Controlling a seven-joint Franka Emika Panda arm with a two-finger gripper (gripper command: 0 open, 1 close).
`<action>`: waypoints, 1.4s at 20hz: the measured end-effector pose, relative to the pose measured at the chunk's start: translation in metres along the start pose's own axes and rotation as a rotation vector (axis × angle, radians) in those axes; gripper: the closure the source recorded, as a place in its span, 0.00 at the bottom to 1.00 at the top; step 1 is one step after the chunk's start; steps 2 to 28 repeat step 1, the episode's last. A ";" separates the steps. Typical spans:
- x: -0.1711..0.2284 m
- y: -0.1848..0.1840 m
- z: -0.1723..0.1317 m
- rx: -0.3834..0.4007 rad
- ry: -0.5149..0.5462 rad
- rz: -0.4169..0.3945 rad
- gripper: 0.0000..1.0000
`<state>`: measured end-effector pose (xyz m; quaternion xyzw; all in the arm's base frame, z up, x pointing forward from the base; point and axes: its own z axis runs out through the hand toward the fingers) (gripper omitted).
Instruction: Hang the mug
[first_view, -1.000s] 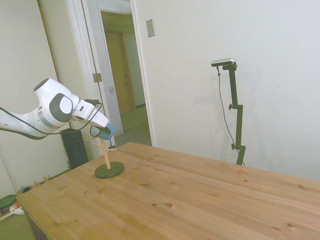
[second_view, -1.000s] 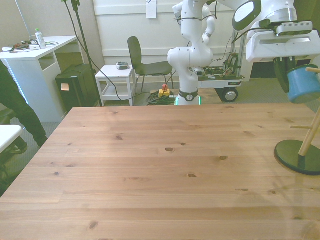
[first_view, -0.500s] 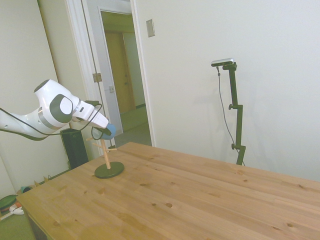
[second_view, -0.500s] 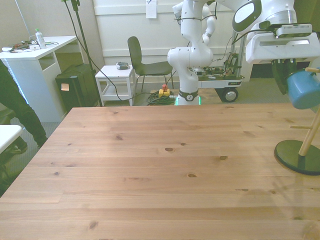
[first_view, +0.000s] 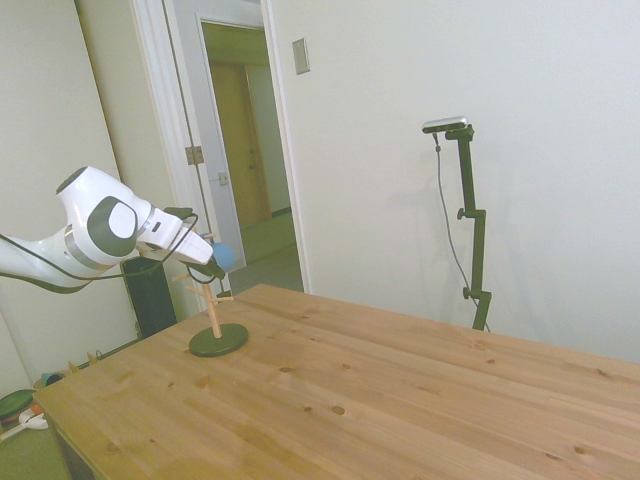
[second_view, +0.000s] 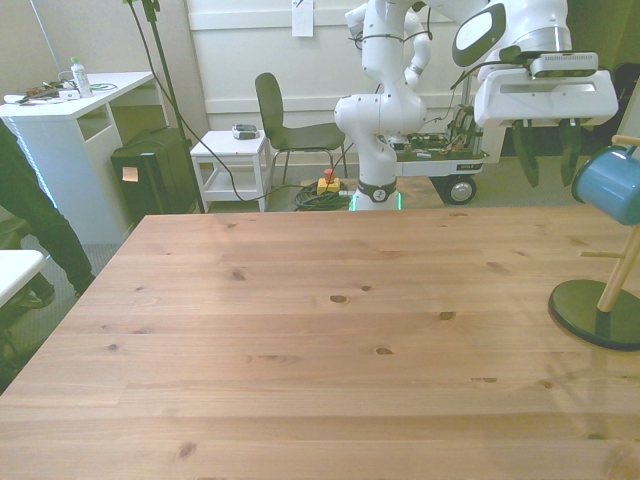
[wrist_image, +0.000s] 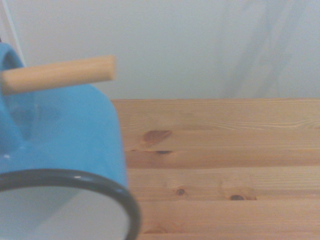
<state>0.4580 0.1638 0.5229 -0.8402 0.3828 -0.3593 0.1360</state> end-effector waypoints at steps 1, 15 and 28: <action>0.003 0.008 -0.002 -0.002 0.004 0.015 0.00; 0.003 0.008 -0.002 -0.002 0.004 0.015 0.00; 0.003 0.008 -0.002 -0.002 0.004 0.015 0.00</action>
